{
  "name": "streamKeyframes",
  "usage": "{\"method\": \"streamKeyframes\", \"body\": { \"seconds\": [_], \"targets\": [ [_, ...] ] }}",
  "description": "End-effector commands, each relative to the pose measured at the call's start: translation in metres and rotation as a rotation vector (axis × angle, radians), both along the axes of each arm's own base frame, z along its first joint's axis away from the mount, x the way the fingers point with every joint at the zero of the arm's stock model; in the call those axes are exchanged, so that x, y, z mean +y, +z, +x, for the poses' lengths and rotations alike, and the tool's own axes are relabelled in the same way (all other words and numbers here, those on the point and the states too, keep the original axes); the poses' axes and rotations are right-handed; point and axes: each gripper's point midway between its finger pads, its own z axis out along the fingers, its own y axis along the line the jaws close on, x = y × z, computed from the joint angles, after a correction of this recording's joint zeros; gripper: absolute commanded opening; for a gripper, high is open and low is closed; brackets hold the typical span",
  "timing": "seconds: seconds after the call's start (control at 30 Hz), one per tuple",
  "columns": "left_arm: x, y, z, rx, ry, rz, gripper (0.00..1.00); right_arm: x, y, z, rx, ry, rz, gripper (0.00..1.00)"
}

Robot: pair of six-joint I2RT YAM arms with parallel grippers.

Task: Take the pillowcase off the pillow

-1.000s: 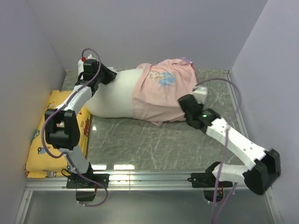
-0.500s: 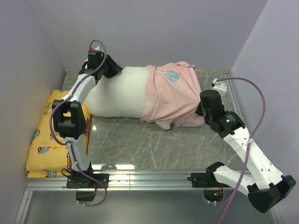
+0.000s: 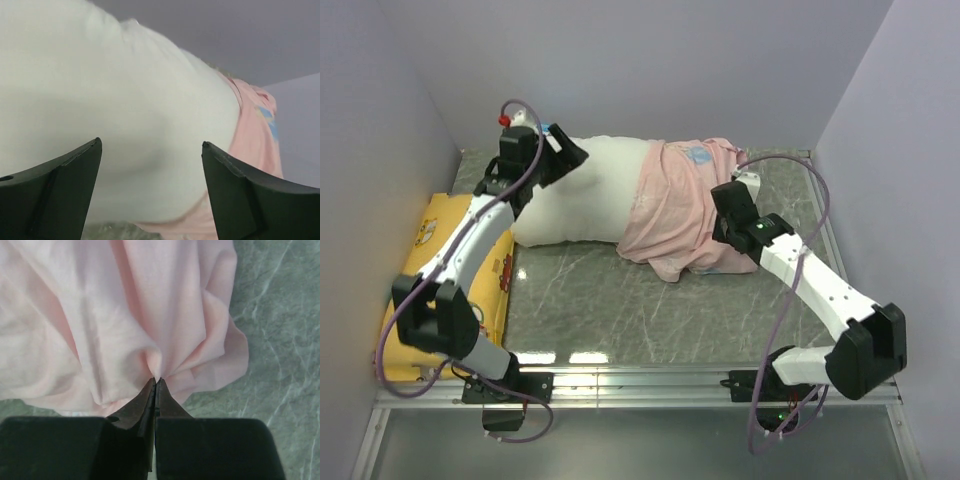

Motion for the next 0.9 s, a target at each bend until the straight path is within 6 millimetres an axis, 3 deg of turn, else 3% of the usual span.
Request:
{"method": "streamKeyframes", "body": {
  "seconds": [0.0,0.03,0.1,0.13,0.2,0.33,0.53,0.57,0.63,0.67,0.7,0.77,0.87],
  "targets": [
    [-0.012,0.001,-0.031,-0.021,0.050,-0.035,0.86,0.013,0.004,0.018,-0.029,0.027,0.022,0.00],
    [-0.018,-0.027,-0.045,0.030,0.075,-0.029,0.87,0.015,0.000,0.020,-0.017,0.029,0.020,0.00],
    [-0.020,-0.034,-0.060,0.018,0.103,-0.045,0.90,0.017,-0.003,0.021,-0.012,0.035,0.023,0.00],
    [-0.025,-0.056,-0.068,0.038,0.102,-0.074,0.91,0.018,-0.007,0.021,-0.002,0.042,0.022,0.00],
    [-0.029,-0.077,-0.073,0.068,0.093,-0.103,0.94,0.017,-0.009,0.019,0.003,0.045,0.014,0.01],
    [-0.056,-0.108,-0.069,0.080,0.019,-0.172,0.99,0.015,-0.007,0.014,-0.006,0.056,0.015,0.15],
    [-0.075,-0.119,-0.042,0.031,-0.003,-0.226,0.96,0.018,-0.004,0.002,-0.010,0.100,0.024,0.48],
    [-0.074,-0.125,-0.040,0.041,0.004,-0.216,0.80,0.017,0.000,0.000,-0.020,0.098,0.021,0.58],
    [-0.069,-0.126,-0.036,0.039,0.034,-0.192,0.52,0.026,0.014,-0.010,-0.063,0.130,0.037,0.66],
    [-0.067,-0.128,-0.035,0.045,0.045,-0.181,0.23,0.030,0.020,-0.014,-0.083,0.135,0.039,0.72],
    [-0.065,-0.130,-0.035,0.062,0.054,-0.171,0.02,0.033,0.028,-0.018,-0.108,0.143,0.045,0.74],
    [-0.063,-0.127,-0.034,0.054,0.063,-0.166,0.01,0.057,0.033,-0.027,-0.125,0.197,0.061,0.79],
    [-0.063,-0.123,-0.036,0.065,0.062,-0.155,0.00,0.082,0.018,-0.029,-0.096,0.231,0.050,0.81]
  ]
}}
